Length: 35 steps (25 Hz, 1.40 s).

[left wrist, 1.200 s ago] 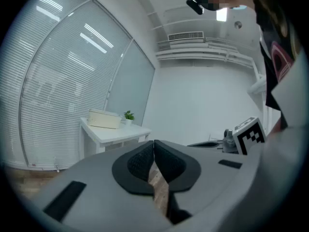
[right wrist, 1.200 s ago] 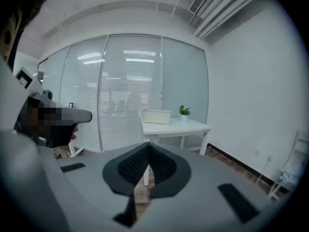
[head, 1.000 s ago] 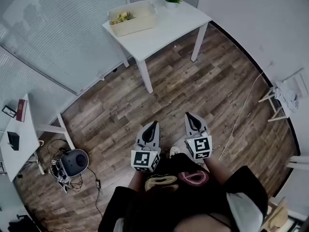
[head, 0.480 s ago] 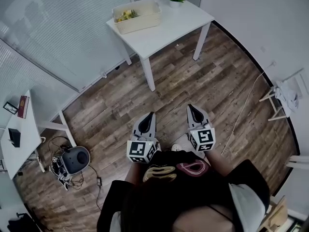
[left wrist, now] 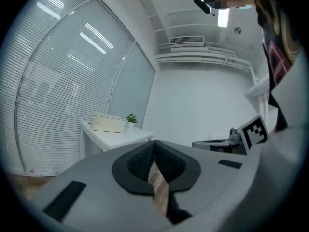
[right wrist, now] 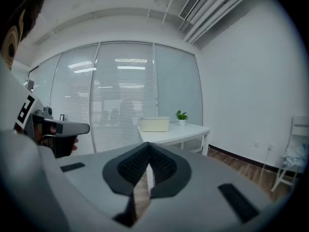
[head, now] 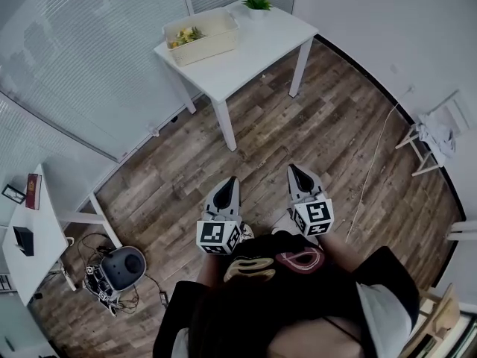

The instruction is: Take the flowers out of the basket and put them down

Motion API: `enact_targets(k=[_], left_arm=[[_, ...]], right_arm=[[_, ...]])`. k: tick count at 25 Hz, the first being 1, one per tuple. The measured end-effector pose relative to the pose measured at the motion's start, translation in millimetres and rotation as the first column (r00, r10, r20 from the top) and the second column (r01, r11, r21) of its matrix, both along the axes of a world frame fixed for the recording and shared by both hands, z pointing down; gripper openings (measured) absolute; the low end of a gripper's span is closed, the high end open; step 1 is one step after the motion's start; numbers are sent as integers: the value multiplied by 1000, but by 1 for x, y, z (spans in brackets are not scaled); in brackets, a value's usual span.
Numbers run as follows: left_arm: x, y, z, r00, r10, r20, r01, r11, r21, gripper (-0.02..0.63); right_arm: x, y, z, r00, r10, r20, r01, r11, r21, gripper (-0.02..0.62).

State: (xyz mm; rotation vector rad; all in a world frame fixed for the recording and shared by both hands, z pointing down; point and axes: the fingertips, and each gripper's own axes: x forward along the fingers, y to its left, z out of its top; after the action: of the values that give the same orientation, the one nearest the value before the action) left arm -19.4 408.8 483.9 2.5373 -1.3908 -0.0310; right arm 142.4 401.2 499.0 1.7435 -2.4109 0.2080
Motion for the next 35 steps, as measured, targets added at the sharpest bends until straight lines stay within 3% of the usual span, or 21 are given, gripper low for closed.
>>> enact_targets(k=[11,18,28,35], left_arm=[[-36,-17,4,1000,26,2,-26,1000,1,18],[-39,-26,7,1000,27,4,-27,1000,-4,18],[-39,-70,7,998,-68,19,68,998,4,18],[-17,-110,7,992,-123,-2,123,992,-10,18]], right_arm=[[-36,-6,6,999,32,0,-32,999,-6,9],[-44,-19,5,1000,26,7,-26,1000,1,9],[-13,-69,12,1000,19,23,-19,1000,-4,11],[-9,-136,10,997,-70,28,71,998,-3,9]])
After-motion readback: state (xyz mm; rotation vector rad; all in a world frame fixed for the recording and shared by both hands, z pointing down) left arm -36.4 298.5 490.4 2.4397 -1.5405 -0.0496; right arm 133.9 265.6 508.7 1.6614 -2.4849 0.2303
